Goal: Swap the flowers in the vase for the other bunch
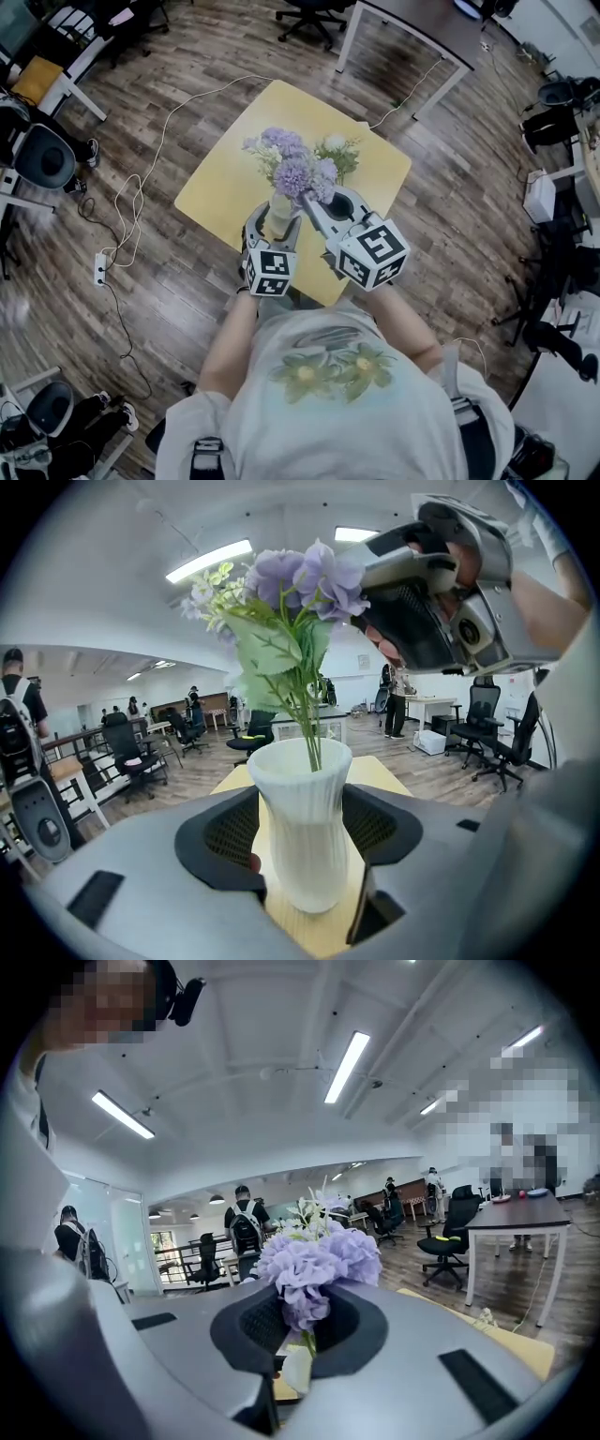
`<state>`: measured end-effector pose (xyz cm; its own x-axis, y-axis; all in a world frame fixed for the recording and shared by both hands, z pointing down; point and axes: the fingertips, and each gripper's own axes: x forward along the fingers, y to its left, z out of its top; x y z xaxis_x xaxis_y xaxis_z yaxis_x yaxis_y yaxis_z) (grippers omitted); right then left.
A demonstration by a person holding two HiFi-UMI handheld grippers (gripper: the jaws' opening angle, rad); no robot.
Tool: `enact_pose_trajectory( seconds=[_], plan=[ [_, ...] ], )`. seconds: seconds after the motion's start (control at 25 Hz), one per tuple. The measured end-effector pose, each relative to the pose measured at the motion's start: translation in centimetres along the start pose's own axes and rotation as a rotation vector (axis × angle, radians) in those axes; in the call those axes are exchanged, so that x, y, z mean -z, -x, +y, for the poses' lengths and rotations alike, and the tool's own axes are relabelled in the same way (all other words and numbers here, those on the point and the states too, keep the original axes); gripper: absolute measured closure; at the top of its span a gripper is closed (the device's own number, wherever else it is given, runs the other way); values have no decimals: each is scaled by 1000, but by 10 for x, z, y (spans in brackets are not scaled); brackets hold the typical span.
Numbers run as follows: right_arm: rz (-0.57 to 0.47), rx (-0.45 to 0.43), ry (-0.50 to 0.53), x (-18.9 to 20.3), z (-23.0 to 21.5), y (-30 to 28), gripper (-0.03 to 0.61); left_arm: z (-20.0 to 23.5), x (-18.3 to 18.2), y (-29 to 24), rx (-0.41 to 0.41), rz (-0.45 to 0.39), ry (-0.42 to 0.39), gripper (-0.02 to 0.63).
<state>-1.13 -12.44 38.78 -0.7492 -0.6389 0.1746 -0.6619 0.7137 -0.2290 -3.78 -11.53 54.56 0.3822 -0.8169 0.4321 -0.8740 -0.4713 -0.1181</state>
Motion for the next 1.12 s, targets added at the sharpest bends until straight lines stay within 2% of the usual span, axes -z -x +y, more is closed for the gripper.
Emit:
enact_pose_trajectory(
  seconds=[0.2,0.36,0.76,1.12],
  plan=[
    [-25,-14,-11,-13,3,5,528,0,-1,1,-6,6,-6,310],
    [-54,-21,-29,-24,1,8,528,11,-1,-1,-42,14,-4,310],
    [-201,-37,-76,-69,0,39,528,27,5,2,-89,27,0,310],
    [-314,16,-17,-111,0,67,528,26,4,5,-85,32,-4,310]
  ],
)
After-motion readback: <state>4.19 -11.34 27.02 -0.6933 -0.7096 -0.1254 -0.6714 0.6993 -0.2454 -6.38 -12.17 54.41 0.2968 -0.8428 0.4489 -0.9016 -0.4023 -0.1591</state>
